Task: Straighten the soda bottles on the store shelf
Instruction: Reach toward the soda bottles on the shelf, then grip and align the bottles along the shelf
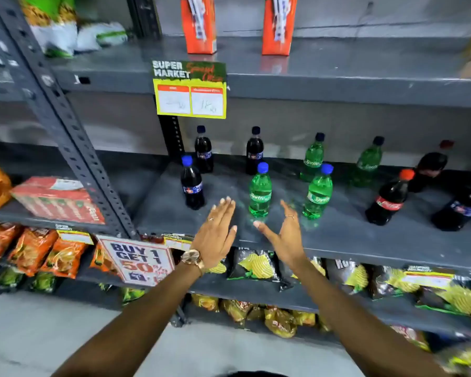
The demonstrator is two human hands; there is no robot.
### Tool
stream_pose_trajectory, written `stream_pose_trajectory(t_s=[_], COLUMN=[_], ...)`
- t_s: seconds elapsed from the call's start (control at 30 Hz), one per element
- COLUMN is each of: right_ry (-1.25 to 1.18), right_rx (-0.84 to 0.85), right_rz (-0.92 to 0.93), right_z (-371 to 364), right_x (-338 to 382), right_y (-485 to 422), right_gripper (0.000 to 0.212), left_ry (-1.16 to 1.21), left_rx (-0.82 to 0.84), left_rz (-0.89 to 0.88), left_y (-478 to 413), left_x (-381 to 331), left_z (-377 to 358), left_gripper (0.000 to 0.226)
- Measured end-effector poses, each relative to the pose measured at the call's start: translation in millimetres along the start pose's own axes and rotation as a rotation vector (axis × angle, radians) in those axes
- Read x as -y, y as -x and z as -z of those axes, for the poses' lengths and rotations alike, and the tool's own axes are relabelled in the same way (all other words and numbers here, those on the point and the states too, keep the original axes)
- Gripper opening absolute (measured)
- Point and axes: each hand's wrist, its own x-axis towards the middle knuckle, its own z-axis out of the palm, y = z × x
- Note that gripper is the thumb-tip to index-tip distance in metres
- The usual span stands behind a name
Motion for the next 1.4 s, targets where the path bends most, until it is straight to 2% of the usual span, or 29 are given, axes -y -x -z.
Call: stream_pose_trajectory(t_s=[0.07, 0.13, 0.23, 0.37, 0.5, 0.7, 0.97, 1.17, 1.23, 1.3, 1.4], right_ry=[-0.018, -0.024, 0.019, 0.048, 0.001, -0.064, -0.055, -0.075, -0.106, -0.202, -0.329], right_rx=[-0.024, -0.064, -0.098, -0.131, -0.249, -0.474, -0.423, -0.372, -0.348, -0.415, -0.666], right_rz=[-0.06, -0.079, -0.102, -0.089, -0.162, -0.307, -0.282, -0.229, -0.239, -0.262, -0.297], right_z=[-14, -28, -41, -34, 7, 91, 139, 136, 136, 137, 157], right_x=[4, 1, 0, -4, -14, -53, -84, -92, -93, -96, -102], right_y=[-21, -44, -61, -46, -5, 19, -27, -50, -45, -29, -2], right_gripper=[0.092, 0.077, 0.054, 0.052, 0.058, 0.05, 0.052, 0.049, 0.054, 0.056, 0.033], left_ry=[0.082, 0.121, 0.146, 0.156, 0.166, 0.082, -0.018, -0.065, -0.065, -0.066, -0.073], left_rx=[0.123, 0.194, 0.202, 0.208, 0.158, 0.122, 0.105, 0.121, 0.12, 0.123, 0.12], left_rz=[0.104, 0.191, 0.251, 0.256, 0.264, 0.307, 0.4, 0.413, 0.417, 0.419, 0.422], left_y=[-13, -30, -56, -73, -84, -97, -106, -108, -108, -108, -108], left_x=[10, 18, 24, 23, 15, 0, -21, -22, -23, -25, -26], left_z=[-12, -23, -32, -44, -60, -78, -89, -89, -89, -89, -90], left_gripper=[0.065, 0.059, 0.055, 0.058, 0.058, 0.067, 0.074, 0.07, 0.067, 0.062, 0.063])
